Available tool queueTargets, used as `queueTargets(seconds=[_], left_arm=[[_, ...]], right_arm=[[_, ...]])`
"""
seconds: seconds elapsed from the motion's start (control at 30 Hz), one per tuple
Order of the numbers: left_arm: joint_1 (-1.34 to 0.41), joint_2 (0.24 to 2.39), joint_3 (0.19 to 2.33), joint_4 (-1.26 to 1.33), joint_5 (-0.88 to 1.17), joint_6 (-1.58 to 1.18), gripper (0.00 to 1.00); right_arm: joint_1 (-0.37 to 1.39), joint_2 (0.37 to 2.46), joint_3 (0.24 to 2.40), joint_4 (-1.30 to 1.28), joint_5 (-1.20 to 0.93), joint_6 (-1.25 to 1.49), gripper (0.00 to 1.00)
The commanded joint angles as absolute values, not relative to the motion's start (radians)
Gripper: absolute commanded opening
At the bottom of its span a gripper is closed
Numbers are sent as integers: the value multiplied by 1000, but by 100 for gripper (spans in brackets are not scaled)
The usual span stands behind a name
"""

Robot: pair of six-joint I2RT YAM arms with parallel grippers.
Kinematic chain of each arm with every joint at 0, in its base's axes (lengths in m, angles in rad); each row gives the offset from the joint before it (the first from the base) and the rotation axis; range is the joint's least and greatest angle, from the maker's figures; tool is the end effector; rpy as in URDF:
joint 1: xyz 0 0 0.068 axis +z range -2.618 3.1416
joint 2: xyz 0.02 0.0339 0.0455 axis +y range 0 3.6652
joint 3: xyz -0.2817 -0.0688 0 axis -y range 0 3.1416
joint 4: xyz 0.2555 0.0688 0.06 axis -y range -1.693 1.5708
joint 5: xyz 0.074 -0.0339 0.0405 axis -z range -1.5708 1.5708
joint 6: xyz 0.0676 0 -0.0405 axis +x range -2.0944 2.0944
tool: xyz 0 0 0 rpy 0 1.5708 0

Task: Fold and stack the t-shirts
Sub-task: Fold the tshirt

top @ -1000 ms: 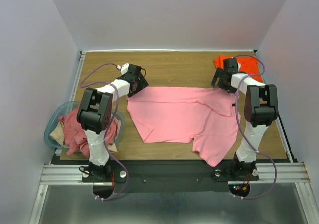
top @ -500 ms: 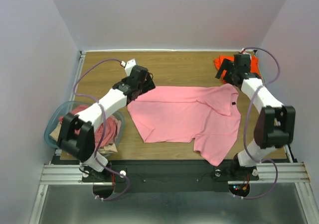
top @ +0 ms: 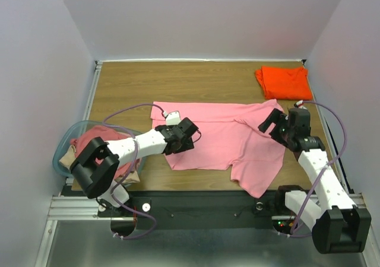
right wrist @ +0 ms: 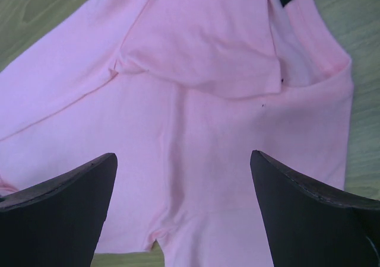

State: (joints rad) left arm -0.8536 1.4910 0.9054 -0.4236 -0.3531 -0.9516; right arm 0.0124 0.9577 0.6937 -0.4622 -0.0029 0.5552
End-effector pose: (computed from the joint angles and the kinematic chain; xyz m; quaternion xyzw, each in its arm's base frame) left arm 0.2259 -0.2234 0.1868 -0.0949 0.9424 -0.1096 0.3015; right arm 0.2261 0.0030 0.2411 0.2440 0.8789 0.1160 0.3931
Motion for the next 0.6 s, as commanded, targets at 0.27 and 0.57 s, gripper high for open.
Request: queueTargets(seconds=[0.27,0.57], left_arm=[[-910,1621,936,-454,-405,-1000,62],[-928,1602,937,-523,-449,-1054,47]], right_arm=[[5,862,598,-519,-63,595,100],[5,877,586,-520,-35,592,100]])
